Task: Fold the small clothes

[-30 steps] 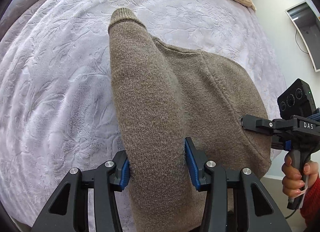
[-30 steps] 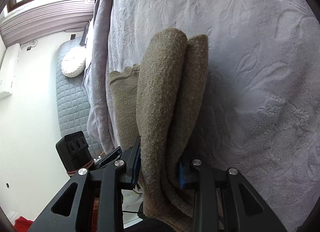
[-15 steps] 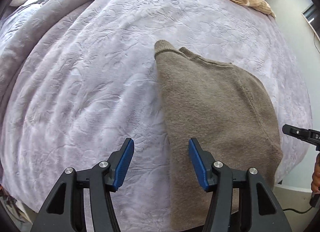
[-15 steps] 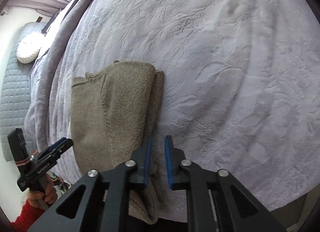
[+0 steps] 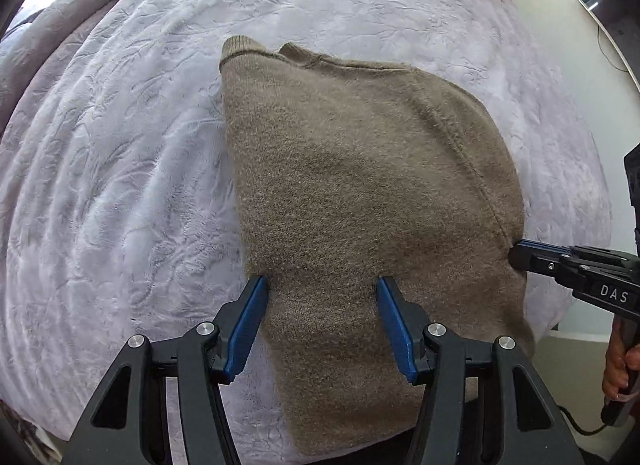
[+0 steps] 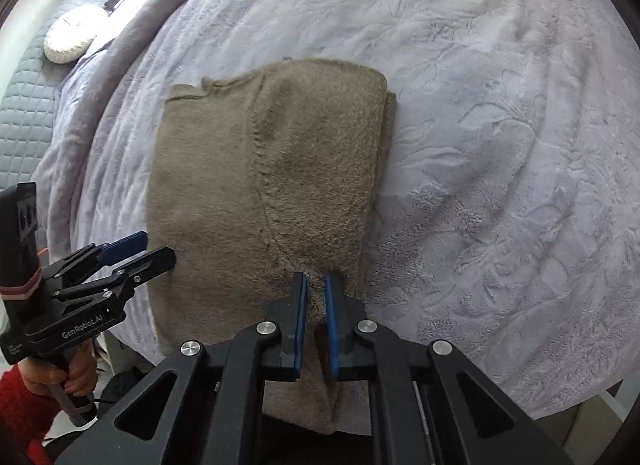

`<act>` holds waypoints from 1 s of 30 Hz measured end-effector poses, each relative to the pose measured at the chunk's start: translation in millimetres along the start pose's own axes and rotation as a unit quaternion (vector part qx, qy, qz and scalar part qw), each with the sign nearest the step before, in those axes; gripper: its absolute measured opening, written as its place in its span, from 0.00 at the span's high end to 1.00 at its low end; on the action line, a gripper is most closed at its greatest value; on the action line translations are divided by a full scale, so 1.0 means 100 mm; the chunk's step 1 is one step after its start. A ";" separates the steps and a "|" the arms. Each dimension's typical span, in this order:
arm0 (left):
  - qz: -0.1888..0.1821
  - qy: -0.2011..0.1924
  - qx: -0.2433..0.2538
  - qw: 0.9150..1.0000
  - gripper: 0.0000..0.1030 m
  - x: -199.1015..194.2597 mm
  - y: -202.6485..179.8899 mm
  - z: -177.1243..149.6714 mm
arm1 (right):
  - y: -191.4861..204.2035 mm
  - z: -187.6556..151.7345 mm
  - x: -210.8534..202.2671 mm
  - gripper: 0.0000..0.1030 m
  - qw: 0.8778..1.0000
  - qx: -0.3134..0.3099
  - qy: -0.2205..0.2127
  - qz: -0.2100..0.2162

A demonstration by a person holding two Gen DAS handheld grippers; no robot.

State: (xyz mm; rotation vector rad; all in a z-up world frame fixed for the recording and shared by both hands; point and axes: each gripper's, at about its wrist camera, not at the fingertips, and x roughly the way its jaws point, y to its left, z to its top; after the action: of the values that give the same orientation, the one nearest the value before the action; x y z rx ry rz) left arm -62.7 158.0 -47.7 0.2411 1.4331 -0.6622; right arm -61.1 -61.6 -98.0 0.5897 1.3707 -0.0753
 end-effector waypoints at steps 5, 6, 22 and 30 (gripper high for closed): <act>-0.009 0.012 -0.023 1.000 0.36 0.00 0.08 -0.01 | -0.03 0.01 0.09 0.92 1.000 -0.013 0.005 -0.010; -0.006 0.010 -0.025 1.000 0.36 -0.02 0.07 -0.01 | -0.03 0.00 0.06 0.92 1.000 -0.012 0.005 -0.015; 0.036 0.001 -0.014 0.999 0.28 -0.33 0.02 0.00 | -0.03 -0.16 -0.29 0.86 0.998 0.059 -0.011 -0.021; 0.041 -0.001 -0.025 0.999 0.07 -0.40 0.02 -0.03 | 0.05 -0.17 -0.26 0.85 0.998 0.066 -0.006 -0.023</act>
State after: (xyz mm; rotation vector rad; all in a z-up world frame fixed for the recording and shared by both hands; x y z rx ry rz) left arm -63.6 172.0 -10.4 0.2589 1.4289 -0.5587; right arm -80.3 -57.5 -73.8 0.6668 1.3754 -0.2082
